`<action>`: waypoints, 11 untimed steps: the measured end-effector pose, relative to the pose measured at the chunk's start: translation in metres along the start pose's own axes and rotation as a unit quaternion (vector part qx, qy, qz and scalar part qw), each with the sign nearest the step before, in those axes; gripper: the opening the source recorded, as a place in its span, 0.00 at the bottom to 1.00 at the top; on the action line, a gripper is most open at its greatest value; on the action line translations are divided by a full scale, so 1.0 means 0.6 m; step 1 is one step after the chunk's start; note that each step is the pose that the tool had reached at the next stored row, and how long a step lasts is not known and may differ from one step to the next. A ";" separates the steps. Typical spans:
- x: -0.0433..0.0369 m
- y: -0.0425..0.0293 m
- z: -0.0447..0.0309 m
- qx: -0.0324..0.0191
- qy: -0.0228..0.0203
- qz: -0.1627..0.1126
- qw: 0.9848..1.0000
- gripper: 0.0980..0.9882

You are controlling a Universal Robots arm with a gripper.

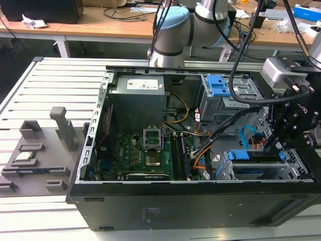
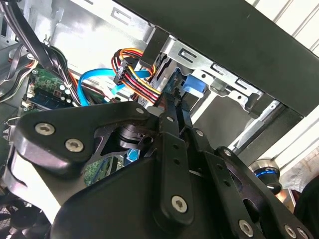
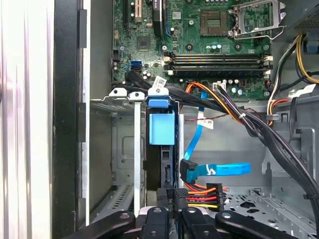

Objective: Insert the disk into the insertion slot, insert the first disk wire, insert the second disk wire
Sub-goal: 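Insert the first disk wire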

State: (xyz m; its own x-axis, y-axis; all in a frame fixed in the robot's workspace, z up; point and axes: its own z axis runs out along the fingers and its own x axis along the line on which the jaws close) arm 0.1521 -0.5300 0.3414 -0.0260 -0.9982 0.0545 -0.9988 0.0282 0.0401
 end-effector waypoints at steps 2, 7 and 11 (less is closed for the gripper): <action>0.000 0.000 0.000 0.000 0.000 0.001 1.000 0.08; -0.001 0.000 0.005 0.000 0.000 0.002 1.000 0.08; -0.001 0.000 0.008 0.000 0.001 0.002 1.000 0.08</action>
State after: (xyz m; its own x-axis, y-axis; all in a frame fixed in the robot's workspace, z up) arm 0.1521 -0.5297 0.3364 -0.0303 -0.9980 0.0562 -0.9987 0.0326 0.0401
